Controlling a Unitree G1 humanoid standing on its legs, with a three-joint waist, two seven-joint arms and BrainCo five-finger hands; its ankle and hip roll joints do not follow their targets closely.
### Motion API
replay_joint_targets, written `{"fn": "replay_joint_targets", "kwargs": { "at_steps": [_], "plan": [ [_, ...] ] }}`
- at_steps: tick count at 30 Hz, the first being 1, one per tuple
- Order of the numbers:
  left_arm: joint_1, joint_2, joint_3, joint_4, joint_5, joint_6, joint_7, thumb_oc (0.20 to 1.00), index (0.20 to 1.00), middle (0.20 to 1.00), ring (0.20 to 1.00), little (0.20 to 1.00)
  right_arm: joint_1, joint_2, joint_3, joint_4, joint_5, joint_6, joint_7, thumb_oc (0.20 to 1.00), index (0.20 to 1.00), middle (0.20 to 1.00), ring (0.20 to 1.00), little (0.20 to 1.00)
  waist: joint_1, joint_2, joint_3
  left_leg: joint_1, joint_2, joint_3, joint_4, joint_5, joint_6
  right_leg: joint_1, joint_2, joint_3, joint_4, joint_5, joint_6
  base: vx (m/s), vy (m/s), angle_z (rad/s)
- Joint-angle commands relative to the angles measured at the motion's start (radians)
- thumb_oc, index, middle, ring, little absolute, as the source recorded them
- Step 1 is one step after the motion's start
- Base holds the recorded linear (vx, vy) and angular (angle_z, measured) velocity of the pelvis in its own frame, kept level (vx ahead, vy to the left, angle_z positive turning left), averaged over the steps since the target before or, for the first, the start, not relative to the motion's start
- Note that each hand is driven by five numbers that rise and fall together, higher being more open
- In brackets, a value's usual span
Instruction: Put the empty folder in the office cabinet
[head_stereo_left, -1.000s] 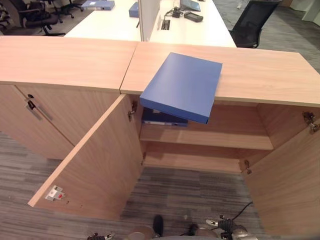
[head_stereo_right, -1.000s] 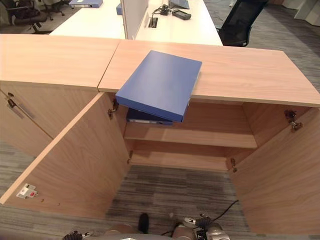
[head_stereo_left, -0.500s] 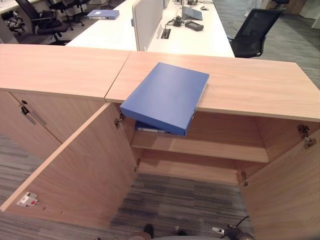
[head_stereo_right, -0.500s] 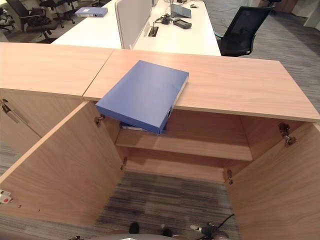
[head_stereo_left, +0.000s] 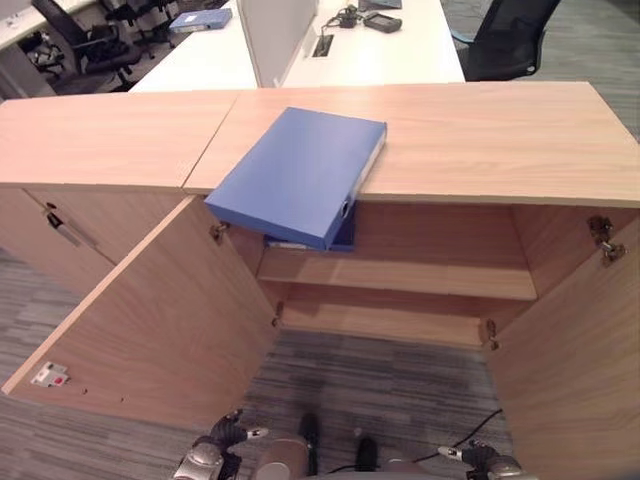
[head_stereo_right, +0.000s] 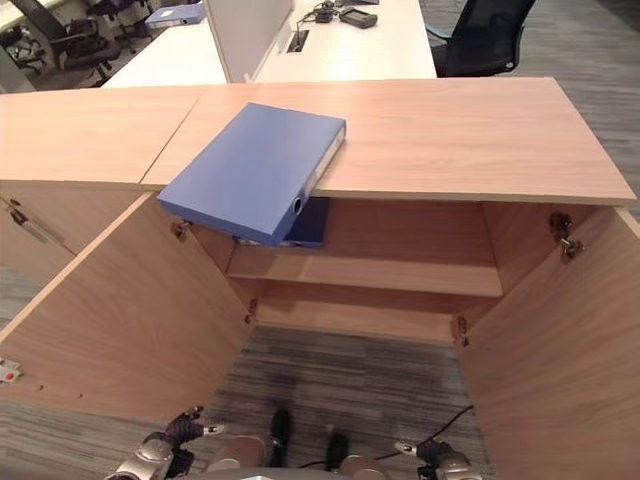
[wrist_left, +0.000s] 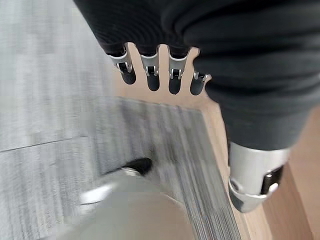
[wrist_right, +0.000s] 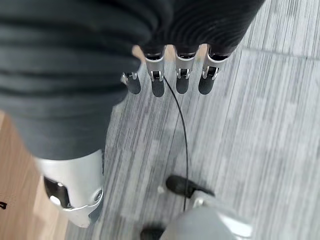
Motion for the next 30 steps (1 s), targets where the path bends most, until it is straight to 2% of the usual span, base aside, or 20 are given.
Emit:
{"fn": "replay_joint_targets", "kwargs": {
  "at_steps": [1,3,4,5,6,7,8,9,10,11,12,13,14,16,17,20,25,29,30],
  "plan": [
    [0.007,0.021,0.007,-0.032,0.033,-0.033,-0.030,1.000,1.000,1.000,1.000,1.000,-0.010,-0.007,0.004,0.000,-0.053,-0.005,0.012,1.000,1.000,1.000,1.000,1.000,0.007,0.014,-0.024,0.022,-0.038,-0.002,0.056,-0.082,0.099,-0.014,-0.070,0.036,0.149,-0.089,0.110,0.09,0.215,-0.36],
    [0.017,0.031,-0.002,-0.060,0.037,-0.033,-0.034,1.000,1.000,1.000,1.000,1.000,-0.018,-0.002,0.004,-0.008,-0.062,-0.002,0.014,1.000,1.000,1.000,1.000,1.000,0.005,0.031,-0.011,0.049,-0.035,0.001,0.031,-0.082,0.115,-0.062,-0.095,0.031,0.265,-0.084,0.132,0.04,0.166,-0.25],
    [0.017,0.031,-0.002,-0.060,0.037,-0.033,-0.034,1.000,1.000,1.000,1.000,1.000,-0.018,-0.001,0.004,-0.009,-0.062,-0.002,0.014,1.000,1.000,1.000,1.000,1.000,0.005,0.030,-0.011,0.049,-0.036,0.003,0.029,-0.081,0.115,-0.065,-0.097,0.032,0.270,-0.087,0.133,0.00,0.139,-0.12],
    [0.017,0.032,-0.001,-0.063,0.036,-0.030,-0.033,1.000,1.000,1.000,1.000,1.000,-0.024,0.001,0.011,-0.013,-0.070,0.001,0.015,1.000,1.000,1.000,1.000,1.000,0.000,0.037,-0.002,0.059,-0.036,0.004,0.022,-0.080,0.125,-0.097,-0.112,0.038,0.346,-0.083,0.145,-0.06,0.132,-0.20],
    [0.014,0.046,-0.002,-0.068,0.042,-0.029,-0.030,1.000,1.000,1.000,1.000,1.000,-0.029,0.012,0.023,-0.030,-0.074,0.002,0.013,1.000,1.000,1.000,1.000,1.000,-0.009,0.043,0.025,0.068,-0.032,-0.004,0.029,-0.082,0.138,-0.154,-0.139,0.067,0.471,-0.057,0.154,-0.07,0.142,-0.29],
    [0.015,0.050,0.001,-0.070,0.041,-0.030,-0.029,1.000,1.000,1.000,1.000,1.000,-0.028,0.015,0.025,-0.030,-0.078,0.003,0.013,1.000,1.000,1.000,1.000,1.000,-0.006,0.051,0.025,0.064,-0.024,-0.011,0.033,-0.085,0.139,-0.169,-0.159,0.071,0.482,-0.055,0.147,-0.06,0.069,-0.18],
    [0.020,0.053,0.004,-0.075,0.044,-0.031,-0.029,1.000,1.000,1.000,1.000,1.000,-0.024,0.015,0.027,-0.029,-0.089,0.004,0.013,1.000,1.000,1.000,1.000,1.000,0.001,0.059,0.021,0.061,-0.015,-0.013,0.035,-0.090,0.138,-0.173,-0.199,0.060,0.460,-0.055,0.143,0.01,-0.019,0.12],
    [0.022,0.057,0.004,-0.075,0.052,-0.032,-0.025,1.000,1.000,1.000,1.000,1.000,-0.022,0.012,0.021,-0.024,-0.095,0.007,0.013,1.000,1.000,1.000,1.000,1.000,0.001,0.062,0.014,0.061,-0.007,-0.022,0.035,-0.092,0.135,-0.158,-0.230,0.050,0.412,-0.046,0.138,0.04,-0.057,0.29],
    [0.018,0.058,0.006,-0.067,0.054,-0.032,-0.024,1.000,1.000,1.000,1.000,1.000,-0.022,0.008,0.016,-0.020,-0.098,0.008,0.012,1.000,1.000,1.000,1.000,1.000,-0.001,0.059,0.012,0.067,-0.006,-0.027,0.027,-0.094,0.132,-0.139,-0.240,0.057,0.363,-0.035,0.143,0.06,-0.094,0.22],
    [0.013,0.059,0.007,-0.058,0.058,-0.031,-0.022,1.000,1.000,1.000,1.000,1.000,-0.023,0.005,0.010,-0.014,-0.100,0.011,0.012,1.000,1.000,1.000,1.000,1.000,-0.003,0.048,0.005,0.070,-0.009,-0.030,0.017,-0.096,0.129,-0.120,-0.239,0.080,0.270,-0.008,0.157,0.05,-0.067,0.00],
    [0.013,0.058,0.007,-0.058,0.058,-0.031,-0.022,1.000,1.000,1.000,1.000,1.000,-0.023,0.005,0.010,-0.014,-0.100,0.011,0.012,1.000,1.000,1.000,1.000,1.000,-0.003,0.048,0.003,0.068,-0.008,-0.031,0.016,-0.095,0.129,-0.121,-0.238,0.079,0.266,-0.005,0.157,0.06,-0.085,-0.09],
    [0.009,0.061,0.006,-0.050,0.066,-0.033,-0.017,1.000,1.000,1.000,1.000,1.000,-0.022,0.004,0.007,-0.007,-0.104,0.014,0.012,1.000,1.000,1.000,1.000,1.000,-0.006,0.035,-0.005,0.073,-0.012,-0.034,0.003,-0.095,0.126,-0.124,-0.234,0.113,0.202,0.019,0.172,0.11,-0.135,-0.06],
    [0.003,0.062,0.002,-0.047,0.078,-0.036,-0.010,1.000,1.000,1.000,1.000,1.000,-0.014,0.008,-0.001,0.004,-0.101,0.016,0.008,1.000,1.000,1.000,1.000,1.000,-0.006,0.009,-0.019,0.080,-0.023,-0.036,-0.005,-0.098,0.126,-0.096,-0.221,0.162,0.100,0.050,0.199,0.15,-0.182,-0.05],
    [0.009,0.061,0.006,-0.053,0.072,-0.035,-0.011,1.000,1.000,1.000,1.000,1.000,-0.009,0.013,-0.001,0.010,-0.103,0.017,0.009,1.000,1.000,1.000,1.000,1.000,0.001,-0.002,-0.027,0.087,-0.025,-0.035,-0.014,-0.097,0.125,-0.076,-0.224,0.151,0.067,0.060,0.208,0.11,-0.146,0.11],
    [0.012,0.049,0.019,-0.044,0.058,-0.033,-0.009,1.000,1.000,1.000,1.000,1.000,-0.006,0.017,0.007,0.012,-0.106,0.017,0.009,1.000,1.000,1.000,1.000,1.000,0.003,-0.018,-0.042,0.098,-0.015,-0.034,-0.043,-0.086,0.115,-0.056,-0.211,0.138,0.021,0.078,0.216,0.11,-0.166,0.43],
    [0.007,0.024,0.037,0.000,0.038,-0.029,-0.001,1.000,1.000,1.000,1.000,1.000,0.002,0.025,0.013,0.016,-0.106,0.014,0.010,1.000,1.000,1.000,1.000,1.000,0.003,-0.033,-0.064,0.132,0.013,-0.039,-0.102,-0.062,0.092,-0.024,-0.183,0.121,-0.025,0.071,0.206,0.11,-0.185,0.07],
    [0.005,0.005,0.026,-0.004,0.046,-0.035,0.001,1.000,1.000,1.000,1.000,1.000,0.016,0.029,0.014,0.025,-0.099,0.009,0.005,1.000,1.000,1.000,1.000,1.000,-0.005,-0.037,-0.080,0.154,0.048,-0.046,-0.109,-0.067,0.067,-0.001,-0.151,0.109,-0.025,0.028,0.194,0.06,-0.112,-0.03],
    [0.019,0.039,0.016,-0.137,0.058,-0.042,0.004,1.000,1.000,1.000,1.000,1.000,0.018,0.030,0.017,0.020,-0.101,0.005,-0.002,1.000,1.000,1.000,1.000,1.000,-0.005,-0.031,-0.081,0.159,0.063,-0.049,-0.109,-0.068,0.055,0.007,-0.137,0.099,-0.025,0.009,0.190,0.04,-0.083,0.04],
    [0.052,0.073,0.031,-0.269,0.018,-0.047,-0.006,1.000,1.000,1.000,1.000,1.000,0.019,0.031,0.014,0.013,-0.106,0.003,-0.007,1.000,1.000,1.000,1.000,1.000,0.000,-0.027,-0.079,0.158,0.069,-0.055,-0.109,-0.066,0.050,0.011,-0.131,0.094,-0.025,-0.001,0.187,0.03,-0.058,0.07]
  ]
}}
